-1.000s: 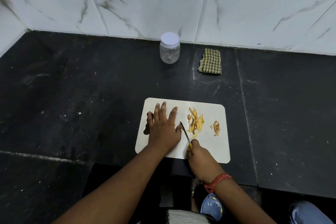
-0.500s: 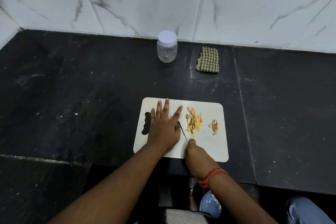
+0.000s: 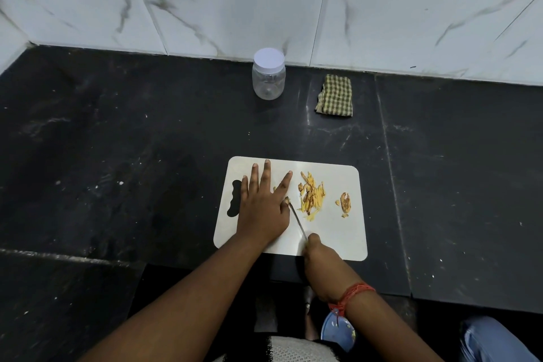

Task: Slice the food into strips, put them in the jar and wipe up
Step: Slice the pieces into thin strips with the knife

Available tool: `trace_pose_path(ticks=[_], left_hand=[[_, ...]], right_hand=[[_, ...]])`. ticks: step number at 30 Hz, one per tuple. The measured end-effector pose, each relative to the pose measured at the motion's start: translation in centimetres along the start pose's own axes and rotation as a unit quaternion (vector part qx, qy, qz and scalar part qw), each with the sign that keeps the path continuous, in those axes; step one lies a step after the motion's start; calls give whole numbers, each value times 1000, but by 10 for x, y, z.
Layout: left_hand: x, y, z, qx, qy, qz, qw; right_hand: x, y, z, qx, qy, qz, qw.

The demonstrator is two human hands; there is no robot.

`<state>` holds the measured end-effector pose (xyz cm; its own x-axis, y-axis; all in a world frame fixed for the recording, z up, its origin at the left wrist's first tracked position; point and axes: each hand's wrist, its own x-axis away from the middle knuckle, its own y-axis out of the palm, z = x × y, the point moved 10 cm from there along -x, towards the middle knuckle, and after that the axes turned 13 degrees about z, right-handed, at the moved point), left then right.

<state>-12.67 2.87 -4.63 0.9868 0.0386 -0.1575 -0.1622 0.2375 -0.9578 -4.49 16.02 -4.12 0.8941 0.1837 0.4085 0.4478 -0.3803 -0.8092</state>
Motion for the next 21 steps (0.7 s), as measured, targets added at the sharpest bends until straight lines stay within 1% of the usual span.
trace_pose_path(ticks=[7,9,11,13,15,21], left_hand=[[1,1,-1,5,3,-6,1000],[1,1,-1,10,4,-8,1000],[1,0,-1,14,4,-3,1000],[1,1,-2,12,6,-1,1000],[2,2,-2,9,9,2,1000],[1,3,-5,19,-9,4,1000]], right_hand=[[9,-3,6,-12,-6,-18,1000],[11,-3,6,-59,5,-34,998],[15,-4,5,-139,31,-44,989],[15,-11,4,-182,51,-24,982],[12,-18,3,-177,50,-3,983],[-4,-20,-10,-75,-17,32,997]])
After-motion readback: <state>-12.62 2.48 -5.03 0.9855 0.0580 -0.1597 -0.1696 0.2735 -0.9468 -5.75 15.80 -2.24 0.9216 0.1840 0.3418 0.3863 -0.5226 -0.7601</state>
